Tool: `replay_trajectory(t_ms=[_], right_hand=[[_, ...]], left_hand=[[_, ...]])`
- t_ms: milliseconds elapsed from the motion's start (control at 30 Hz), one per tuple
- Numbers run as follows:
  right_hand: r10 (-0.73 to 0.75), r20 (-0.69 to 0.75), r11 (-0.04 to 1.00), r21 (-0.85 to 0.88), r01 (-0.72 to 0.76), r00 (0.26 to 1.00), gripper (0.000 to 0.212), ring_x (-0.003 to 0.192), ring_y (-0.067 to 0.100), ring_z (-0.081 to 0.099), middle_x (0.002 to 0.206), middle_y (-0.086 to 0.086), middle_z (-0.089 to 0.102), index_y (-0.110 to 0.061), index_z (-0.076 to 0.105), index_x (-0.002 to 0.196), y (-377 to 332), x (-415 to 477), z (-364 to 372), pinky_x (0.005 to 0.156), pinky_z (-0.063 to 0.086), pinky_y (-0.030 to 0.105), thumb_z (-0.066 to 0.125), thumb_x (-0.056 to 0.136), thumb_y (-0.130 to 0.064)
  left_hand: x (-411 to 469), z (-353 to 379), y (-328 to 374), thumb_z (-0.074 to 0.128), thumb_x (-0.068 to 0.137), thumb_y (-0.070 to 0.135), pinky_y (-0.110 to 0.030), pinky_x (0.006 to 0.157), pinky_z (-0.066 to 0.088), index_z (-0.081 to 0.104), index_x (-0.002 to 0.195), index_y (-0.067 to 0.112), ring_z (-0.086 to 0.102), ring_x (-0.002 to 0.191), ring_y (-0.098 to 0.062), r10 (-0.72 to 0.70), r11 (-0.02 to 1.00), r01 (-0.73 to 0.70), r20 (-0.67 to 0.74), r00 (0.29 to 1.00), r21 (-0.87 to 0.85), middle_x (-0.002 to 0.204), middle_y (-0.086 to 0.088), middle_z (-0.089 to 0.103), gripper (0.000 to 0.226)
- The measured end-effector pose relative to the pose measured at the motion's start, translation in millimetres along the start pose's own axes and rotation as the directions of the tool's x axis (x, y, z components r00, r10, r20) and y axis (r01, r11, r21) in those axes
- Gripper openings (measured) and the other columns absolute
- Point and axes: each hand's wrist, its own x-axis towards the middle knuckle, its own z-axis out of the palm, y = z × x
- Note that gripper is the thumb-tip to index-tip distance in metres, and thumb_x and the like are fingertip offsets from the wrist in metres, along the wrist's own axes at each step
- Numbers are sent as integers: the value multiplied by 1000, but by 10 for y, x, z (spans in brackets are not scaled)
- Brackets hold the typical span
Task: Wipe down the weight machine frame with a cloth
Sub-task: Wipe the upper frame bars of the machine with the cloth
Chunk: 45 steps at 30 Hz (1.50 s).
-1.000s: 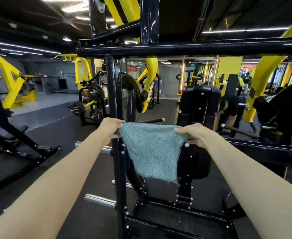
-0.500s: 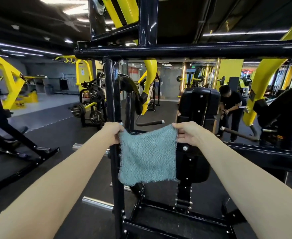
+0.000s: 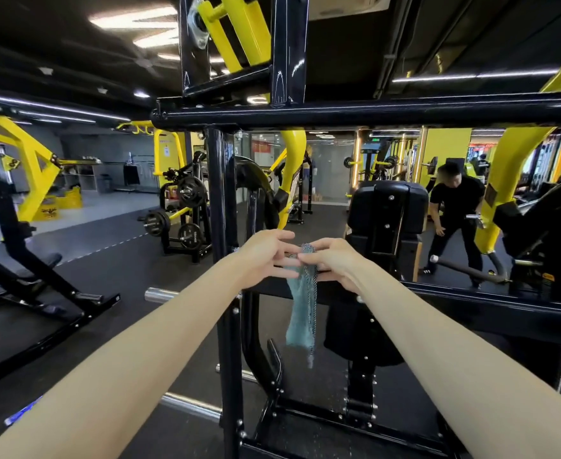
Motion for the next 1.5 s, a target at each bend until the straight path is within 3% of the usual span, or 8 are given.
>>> replay_trajectory(t_ms=[133, 367, 533, 667, 867, 1067, 1233, 1500], right_hand=[[-21, 9, 1000, -14, 22, 1000, 17, 79, 16, 68, 96, 9, 71, -6, 66, 107, -92, -17, 16, 66, 56, 27, 57, 93, -1], [-39, 28, 995, -93, 41, 999, 20, 95, 23, 65, 110, 15, 68, -6, 66, 109, -137, -148, 41, 82, 57, 35, 50, 98, -3], [-34, 144, 994, 109, 19, 989, 20, 71, 7, 66, 83, -1, 71, -5, 66, 112, 60, -224, -33, 85, 52, 32, 61, 93, -9], [-42, 191, 992, 124, 18, 981, 18, 96, 17, 66, 97, 5, 71, 0, 68, 104, 186, -246, 62, 89, 52, 31, 66, 86, 1], [-74, 111, 973, 224, 47, 991, 14, 89, 17, 65, 92, 6, 70, -2, 67, 96, 201, -245, 187, 82, 54, 29, 65, 84, 6], [-39, 66, 992, 119, 31, 997, 36, 93, 16, 61, 100, 4, 69, -2, 64, 116, 352, -285, 155, 78, 44, 28, 72, 85, -19], [-13, 145, 982, 186, -15, 989, 8, 90, 16, 67, 94, 3, 72, -11, 66, 89, 365, -317, 45, 81, 51, 29, 72, 84, -12], [-6, 156, 970, 241, -33, 988, 30, 87, 19, 67, 99, 11, 69, -2, 62, 111, 401, -441, -43, 78, 54, 32, 71, 84, -10]], left_hand=[[13, -177, -24, 53, 86, -10, -31, 91, 45, 54, 130, 14, 52, 112, -16, 222, 846, -171, -42, 974, 505, 129, -7, 53, 50], [-60, -214, -58, 63, 92, 25, -26, 73, 45, 65, 89, 9, 58, 85, -14, 190, 766, -208, 95, 977, 609, 91, -3, 62, 16], [-128, -206, 46, 50, 99, 27, -24, 73, 41, 66, 96, 10, 54, 90, -11, 175, 702, -234, 155, 972, 673, 96, 1, 59, 23], [-153, -171, 175, 56, 95, 33, -27, 78, 45, 68, 97, 9, 57, 92, -13, 147, 678, -245, 200, 969, 693, 99, -1, 62, 26], [-187, -189, 294, 58, 94, 30, -24, 70, 41, 66, 89, 10, 57, 84, -20, 134, 449, -326, 298, 945, 832, 88, -4, 63, 22], [-269, -160, 279, 61, 87, 48, -26, 72, 42, 64, 96, 12, 55, 82, -14, 45, 431, -287, 297, 954, 856, 91, 0, 61, 37], [-209, -130, 187, 65, 90, 22, -28, 70, 44, 63, 91, 7, 58, 83, -18, 86, 498, -314, 314, 945, 808, 85, -3, 60, 16], [-233, 27, 181, 48, 100, 15, -33, 86, 53, 64, 107, 4, 63, 97, -17, -179, 549, -175, 320, 931, 817, 105, -7, 67, 21]])
